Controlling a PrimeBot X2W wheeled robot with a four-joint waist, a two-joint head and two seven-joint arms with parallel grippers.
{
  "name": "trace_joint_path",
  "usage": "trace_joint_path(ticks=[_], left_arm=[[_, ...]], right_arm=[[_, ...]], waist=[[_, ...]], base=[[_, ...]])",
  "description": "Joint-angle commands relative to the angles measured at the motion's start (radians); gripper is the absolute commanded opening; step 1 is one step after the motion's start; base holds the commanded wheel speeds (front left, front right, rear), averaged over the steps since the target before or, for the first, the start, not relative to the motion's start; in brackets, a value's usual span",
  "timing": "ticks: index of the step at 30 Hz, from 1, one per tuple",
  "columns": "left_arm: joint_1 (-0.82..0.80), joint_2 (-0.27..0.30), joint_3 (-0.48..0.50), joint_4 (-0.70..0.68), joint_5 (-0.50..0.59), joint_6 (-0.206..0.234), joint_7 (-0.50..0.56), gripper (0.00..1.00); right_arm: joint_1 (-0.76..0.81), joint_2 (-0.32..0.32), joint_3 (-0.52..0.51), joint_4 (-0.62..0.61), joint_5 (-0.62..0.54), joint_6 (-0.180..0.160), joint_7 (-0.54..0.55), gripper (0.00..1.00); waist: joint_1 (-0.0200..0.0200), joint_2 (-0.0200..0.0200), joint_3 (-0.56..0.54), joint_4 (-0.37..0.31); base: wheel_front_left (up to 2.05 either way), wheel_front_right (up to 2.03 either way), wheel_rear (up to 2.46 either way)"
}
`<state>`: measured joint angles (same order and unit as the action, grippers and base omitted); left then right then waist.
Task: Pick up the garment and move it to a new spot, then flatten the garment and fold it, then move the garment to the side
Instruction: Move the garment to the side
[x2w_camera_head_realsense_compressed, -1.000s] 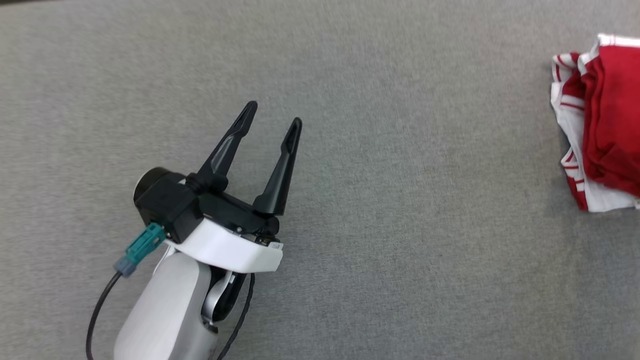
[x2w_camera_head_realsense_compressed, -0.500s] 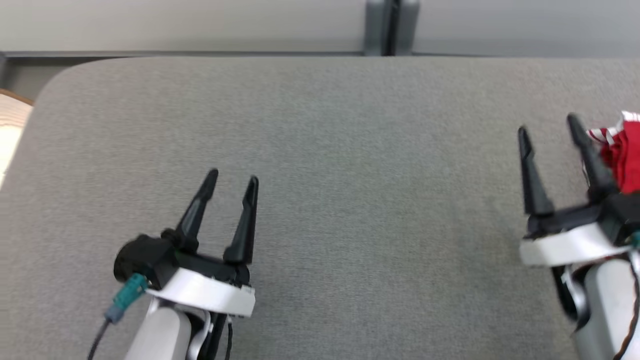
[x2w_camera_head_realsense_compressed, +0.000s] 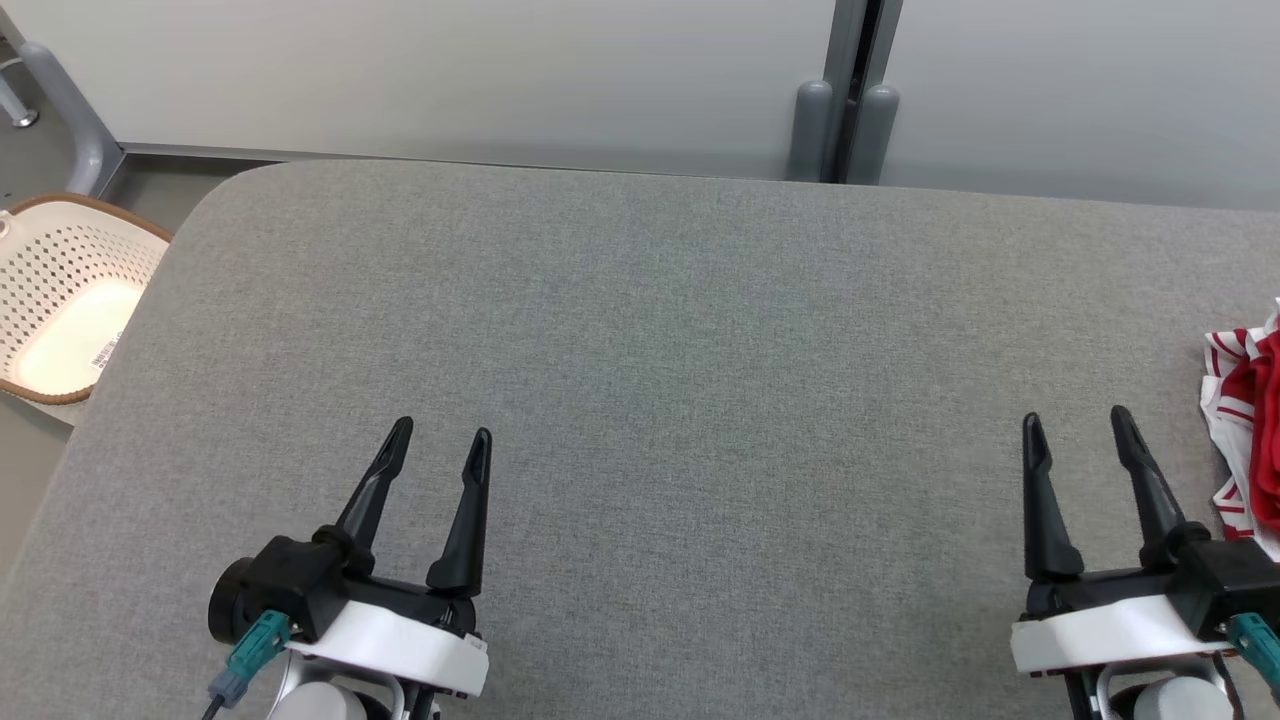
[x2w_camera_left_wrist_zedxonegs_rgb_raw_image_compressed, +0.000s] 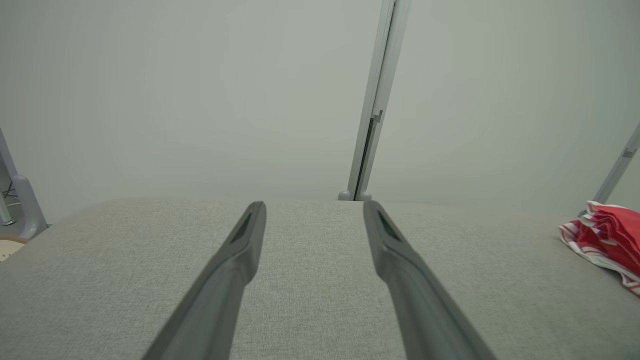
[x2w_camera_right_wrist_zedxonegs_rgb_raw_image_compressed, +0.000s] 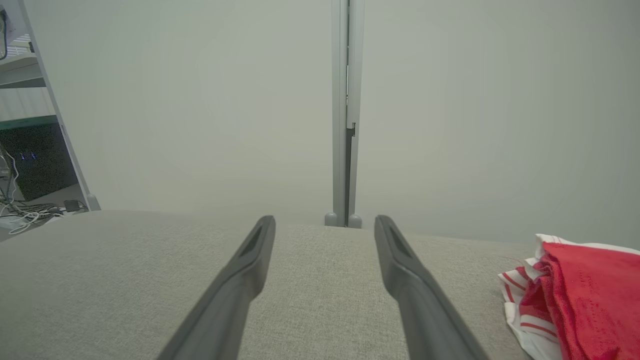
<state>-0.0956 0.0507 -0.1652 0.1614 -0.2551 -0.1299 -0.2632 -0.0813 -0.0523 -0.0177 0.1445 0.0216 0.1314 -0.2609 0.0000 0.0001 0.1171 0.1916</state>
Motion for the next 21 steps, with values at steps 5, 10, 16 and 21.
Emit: trace_joint_path(ticks=[5,10,16,21], left_arm=[[0.014,0.002,0.004,0.008,0.003,-0.001,-0.001,1.0],[0.021,0.002,0.018,-0.001,-0.003,-0.001,-0.001,1.0],[0.03,0.002,0.02,0.009,-0.028,-0.001,-0.001,1.0],[0.023,0.002,0.009,0.03,-0.049,-0.001,-0.001,1.0]], right_arm=[[0.019,0.0,0.027,0.006,0.047,-0.002,-0.006,1.0],[0.013,0.001,0.022,0.0,0.064,-0.002,-0.006,1.0],[0.019,0.001,0.025,-0.003,0.071,-0.002,-0.006,1.0],[0.024,0.001,0.027,-0.009,0.083,-0.002,-0.006,1.0]], waist=[[0.0,-0.0001,-0.005,-0.006],[0.0,-0.0001,-0.015,-0.011],[0.0,-0.0001,-0.022,-0.013],[0.0,-0.0001,-0.025,-0.015]], base=[[0.0,0.0,0.0],[0.0,0.0,0.0],[0.0,0.0,0.0],[0.0,0.0,0.0]])
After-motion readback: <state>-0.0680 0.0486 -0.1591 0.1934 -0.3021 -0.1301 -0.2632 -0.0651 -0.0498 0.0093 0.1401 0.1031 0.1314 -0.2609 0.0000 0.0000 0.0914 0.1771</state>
